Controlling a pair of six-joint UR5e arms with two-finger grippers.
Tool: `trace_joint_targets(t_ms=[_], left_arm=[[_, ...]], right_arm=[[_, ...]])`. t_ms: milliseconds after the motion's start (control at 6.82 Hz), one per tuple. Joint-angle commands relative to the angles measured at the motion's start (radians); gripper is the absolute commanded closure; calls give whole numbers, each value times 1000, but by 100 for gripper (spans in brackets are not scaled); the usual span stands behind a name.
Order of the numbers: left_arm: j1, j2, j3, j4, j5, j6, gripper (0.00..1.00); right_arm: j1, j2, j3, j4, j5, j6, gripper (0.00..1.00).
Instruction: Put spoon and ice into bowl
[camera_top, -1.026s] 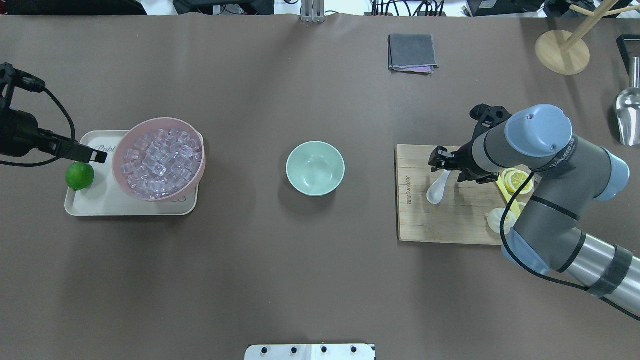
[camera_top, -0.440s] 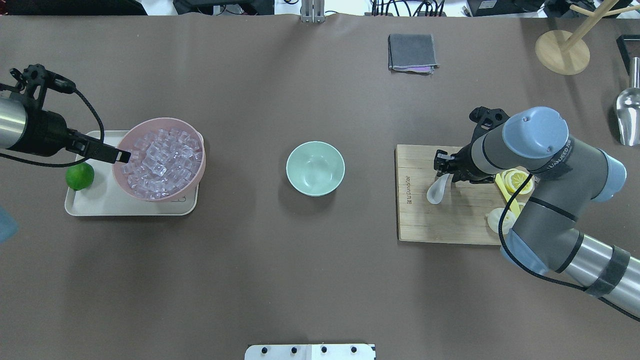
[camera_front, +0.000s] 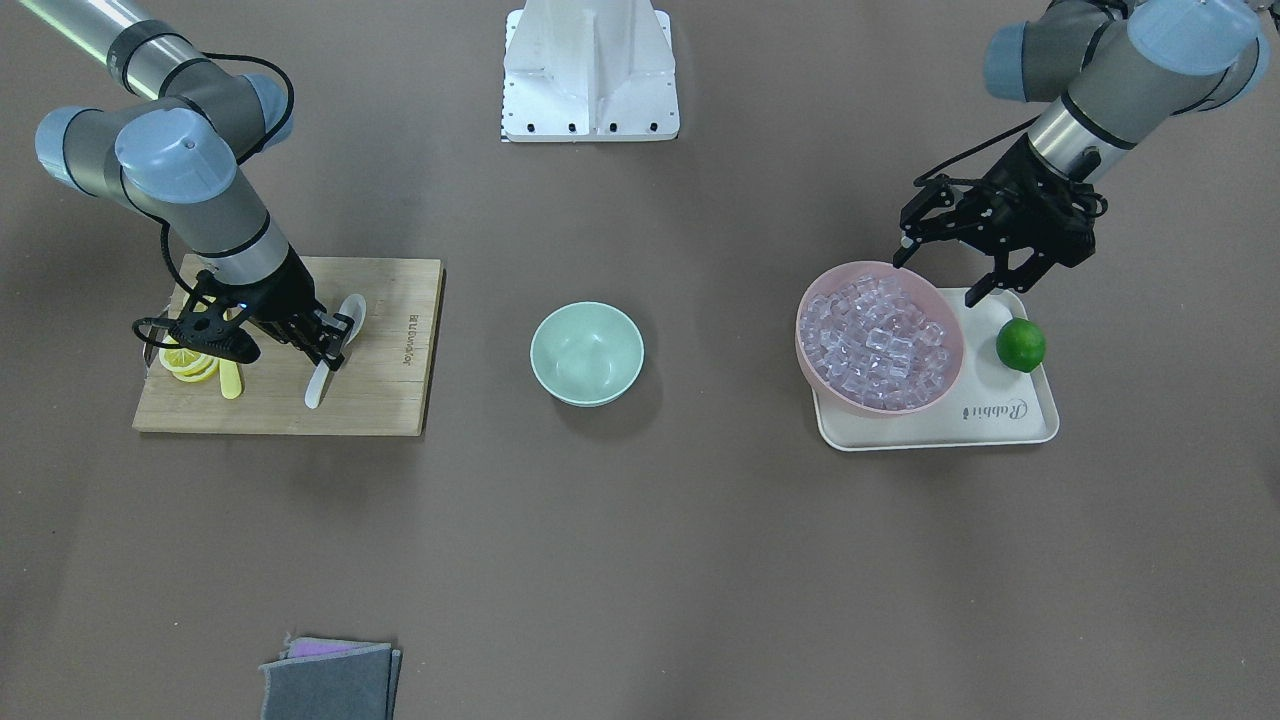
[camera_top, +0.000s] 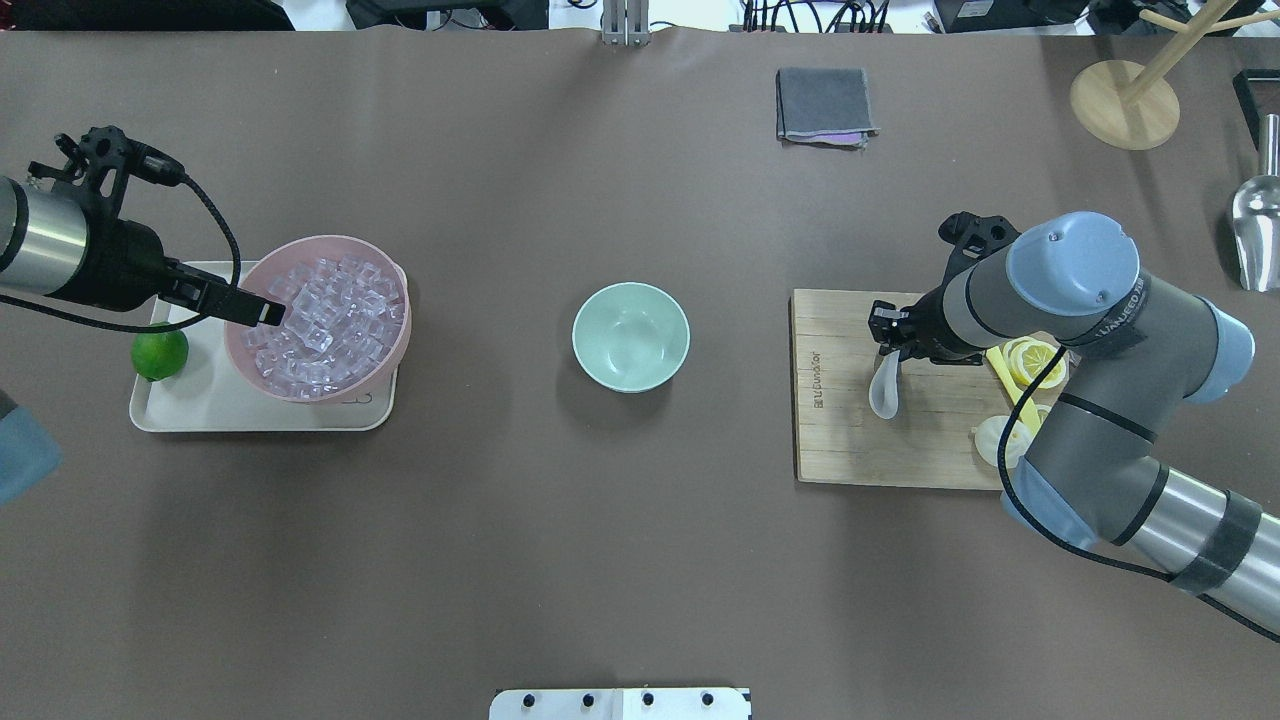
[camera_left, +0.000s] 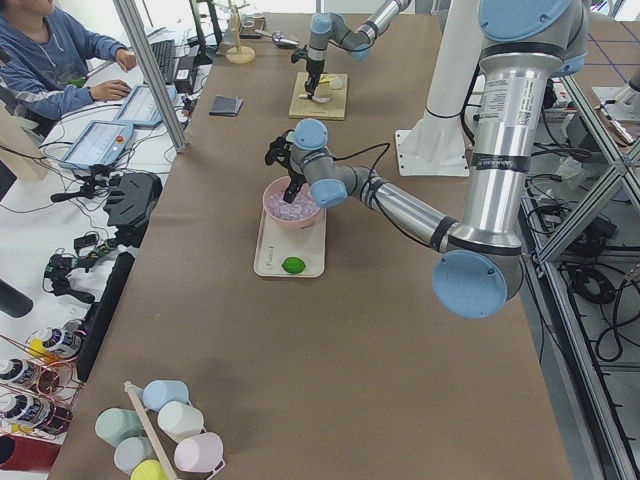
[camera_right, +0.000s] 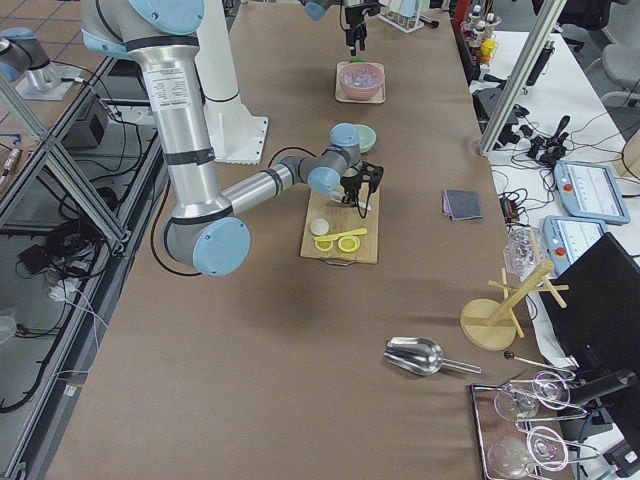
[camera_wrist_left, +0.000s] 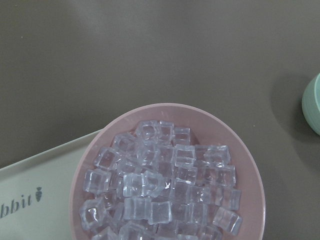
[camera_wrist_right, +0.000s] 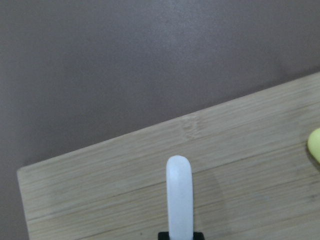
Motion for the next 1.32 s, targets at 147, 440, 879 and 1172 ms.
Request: trace_joint_targets(t_ms=[147, 440, 879, 1172], left_arm=[[40, 1, -34, 44, 34, -1, 3], [77, 4, -79, 122, 58, 0, 3], [117, 7, -64, 122, 100, 0, 3], [129, 10, -48, 122, 114, 5, 3]], right_arm=[[3, 79, 8, -17, 0, 91, 100], [-15, 220, 6, -142, -25, 194, 100], [-81, 427, -102, -209, -112, 355, 100], [-115, 497, -161, -210, -167, 426, 100]])
